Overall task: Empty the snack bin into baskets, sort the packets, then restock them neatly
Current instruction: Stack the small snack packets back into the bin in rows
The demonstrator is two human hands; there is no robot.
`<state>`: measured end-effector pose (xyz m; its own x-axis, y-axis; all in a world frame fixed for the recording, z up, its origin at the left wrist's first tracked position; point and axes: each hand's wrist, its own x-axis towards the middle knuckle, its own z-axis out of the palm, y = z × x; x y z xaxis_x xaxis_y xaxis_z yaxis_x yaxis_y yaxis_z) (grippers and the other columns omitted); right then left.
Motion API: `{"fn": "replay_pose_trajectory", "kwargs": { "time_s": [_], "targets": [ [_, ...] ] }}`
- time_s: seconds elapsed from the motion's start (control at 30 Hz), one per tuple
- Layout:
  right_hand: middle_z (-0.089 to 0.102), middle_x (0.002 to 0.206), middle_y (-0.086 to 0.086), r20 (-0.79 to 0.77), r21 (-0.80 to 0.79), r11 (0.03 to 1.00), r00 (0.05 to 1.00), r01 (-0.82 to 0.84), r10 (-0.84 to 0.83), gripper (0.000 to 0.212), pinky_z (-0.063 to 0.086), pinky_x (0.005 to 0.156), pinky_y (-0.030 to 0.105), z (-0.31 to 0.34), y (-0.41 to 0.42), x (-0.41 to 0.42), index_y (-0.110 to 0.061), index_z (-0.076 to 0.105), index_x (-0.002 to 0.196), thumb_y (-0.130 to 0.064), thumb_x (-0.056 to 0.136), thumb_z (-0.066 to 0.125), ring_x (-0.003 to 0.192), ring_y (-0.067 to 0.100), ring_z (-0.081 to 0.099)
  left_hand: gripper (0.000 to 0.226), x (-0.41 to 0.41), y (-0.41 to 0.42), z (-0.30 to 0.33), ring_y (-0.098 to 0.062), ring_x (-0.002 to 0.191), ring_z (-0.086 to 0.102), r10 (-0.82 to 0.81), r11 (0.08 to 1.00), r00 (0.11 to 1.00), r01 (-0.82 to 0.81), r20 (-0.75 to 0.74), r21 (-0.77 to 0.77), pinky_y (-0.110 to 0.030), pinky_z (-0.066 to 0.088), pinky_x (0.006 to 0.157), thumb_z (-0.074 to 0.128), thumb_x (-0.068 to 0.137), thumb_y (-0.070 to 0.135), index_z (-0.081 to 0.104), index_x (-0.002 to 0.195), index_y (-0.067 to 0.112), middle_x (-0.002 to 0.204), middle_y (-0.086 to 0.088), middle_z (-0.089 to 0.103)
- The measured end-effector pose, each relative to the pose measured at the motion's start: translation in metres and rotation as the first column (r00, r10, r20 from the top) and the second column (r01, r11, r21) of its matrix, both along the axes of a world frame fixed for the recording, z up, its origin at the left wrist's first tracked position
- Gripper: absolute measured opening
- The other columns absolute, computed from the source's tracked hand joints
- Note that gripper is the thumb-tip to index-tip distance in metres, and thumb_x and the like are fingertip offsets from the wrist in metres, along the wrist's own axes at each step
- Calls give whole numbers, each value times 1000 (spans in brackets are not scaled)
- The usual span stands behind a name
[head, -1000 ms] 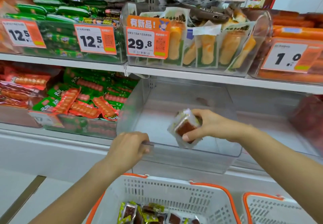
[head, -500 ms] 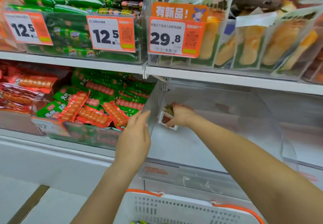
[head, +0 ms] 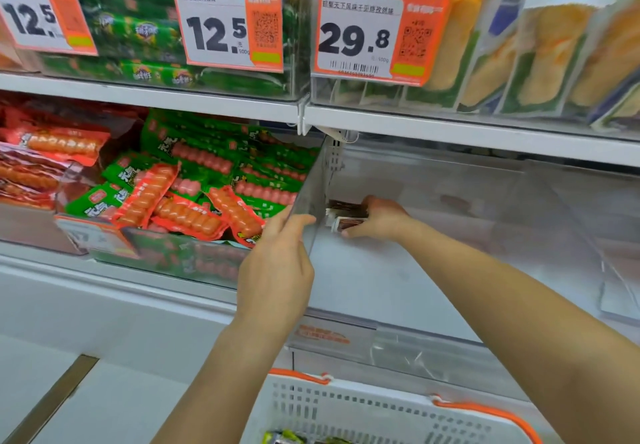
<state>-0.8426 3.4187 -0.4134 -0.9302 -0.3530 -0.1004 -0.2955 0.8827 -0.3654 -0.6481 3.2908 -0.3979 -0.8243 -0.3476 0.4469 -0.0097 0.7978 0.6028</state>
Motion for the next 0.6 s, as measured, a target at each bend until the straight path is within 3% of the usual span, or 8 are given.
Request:
{"fn": "replay_pose_trajectory", "kwargs": {
  "time_s": [0.13,0.23,0.33,0.47,0.6],
  "targets": [
    [63,94,4,93,-155,981,990,115,-102,54,45,64,25,0,-16,0,-11,58,104,-45,69,79,88,22,63,39,0,1,0,-26,107,58,10,1000,1000,-10,5,-12,-37,49,77,43,95,5,57,126,23,142,1,46],
    [66,104,9,203,-281,922,955,266,-214,51,51,72,27,-5,-30,-3,-4,59,111,-24,70,81,95,25,65,38,-1,1,0,-29,105,58,7,1000,1000,-7,-4,-11,-39,49,76,43,93,3,59,123,21,139,-2,49],
    [63,113,13,247,-307,884,927,352,-283,47,48,79,28,-10,-34,-3,0,57,120,-13,78,73,102,27,62,39,0,1,1,-29,100,58,8,1000,1000,-8,-2,-3,-40,49,73,43,92,2,59,121,22,137,-2,49],
    [64,114,13,247,-438,813,921,383,-301,47,47,83,28,-15,-28,-4,-1,62,117,-17,76,77,107,29,61,40,1,1,1,-28,95,59,16,1000,1000,-17,-7,-7,-39,49,70,43,90,0,60,120,22,135,-1,51],
    [63,106,7,265,-478,828,947,294,-183,49,43,76,25,-19,-18,-4,-5,60,115,-26,75,79,96,24,60,39,0,2,0,-27,96,58,12,1000,1000,-12,-21,-1,-39,49,71,43,90,0,60,119,21,134,-1,51]
  ]
}}
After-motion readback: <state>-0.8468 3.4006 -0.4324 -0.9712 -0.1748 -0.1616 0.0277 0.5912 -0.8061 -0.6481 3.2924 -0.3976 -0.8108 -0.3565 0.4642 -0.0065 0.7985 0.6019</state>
